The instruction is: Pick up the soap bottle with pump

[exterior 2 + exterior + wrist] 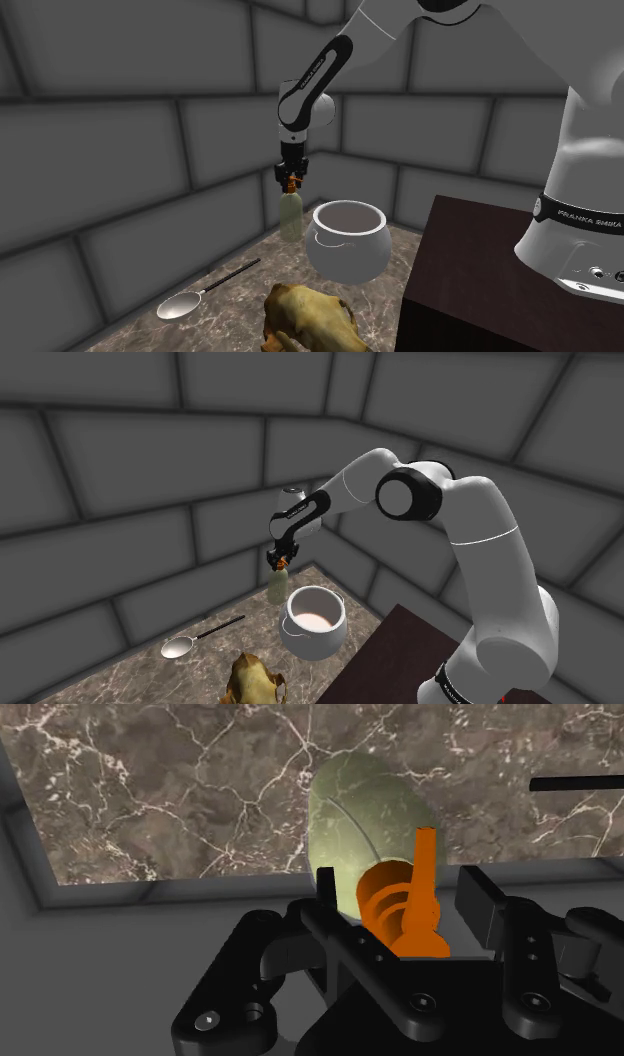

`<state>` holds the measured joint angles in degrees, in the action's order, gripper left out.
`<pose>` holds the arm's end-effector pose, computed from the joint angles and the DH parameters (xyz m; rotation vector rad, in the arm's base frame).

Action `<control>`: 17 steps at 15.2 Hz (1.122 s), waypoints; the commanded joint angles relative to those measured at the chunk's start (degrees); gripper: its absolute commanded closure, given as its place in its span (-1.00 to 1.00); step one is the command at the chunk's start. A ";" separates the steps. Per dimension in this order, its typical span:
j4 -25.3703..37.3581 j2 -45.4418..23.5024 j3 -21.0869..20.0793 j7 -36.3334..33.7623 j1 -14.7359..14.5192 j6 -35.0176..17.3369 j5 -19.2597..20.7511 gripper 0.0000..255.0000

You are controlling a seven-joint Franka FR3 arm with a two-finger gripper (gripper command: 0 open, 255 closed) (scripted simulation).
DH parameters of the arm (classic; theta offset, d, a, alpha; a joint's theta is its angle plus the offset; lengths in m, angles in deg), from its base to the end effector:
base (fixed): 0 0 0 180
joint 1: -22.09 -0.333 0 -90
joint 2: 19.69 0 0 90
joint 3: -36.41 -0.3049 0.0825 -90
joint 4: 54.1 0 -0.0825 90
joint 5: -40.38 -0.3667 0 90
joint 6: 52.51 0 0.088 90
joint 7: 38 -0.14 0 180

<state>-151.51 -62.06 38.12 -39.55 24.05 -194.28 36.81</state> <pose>0.6579 -0.0399 0.1393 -3.1156 0.2047 -0.0557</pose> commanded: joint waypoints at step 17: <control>-0.79 4.47 0.20 -0.23 -0.16 3.66 0.22 1.00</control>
<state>-152.11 -58.27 38.30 -39.68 23.97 -191.10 36.99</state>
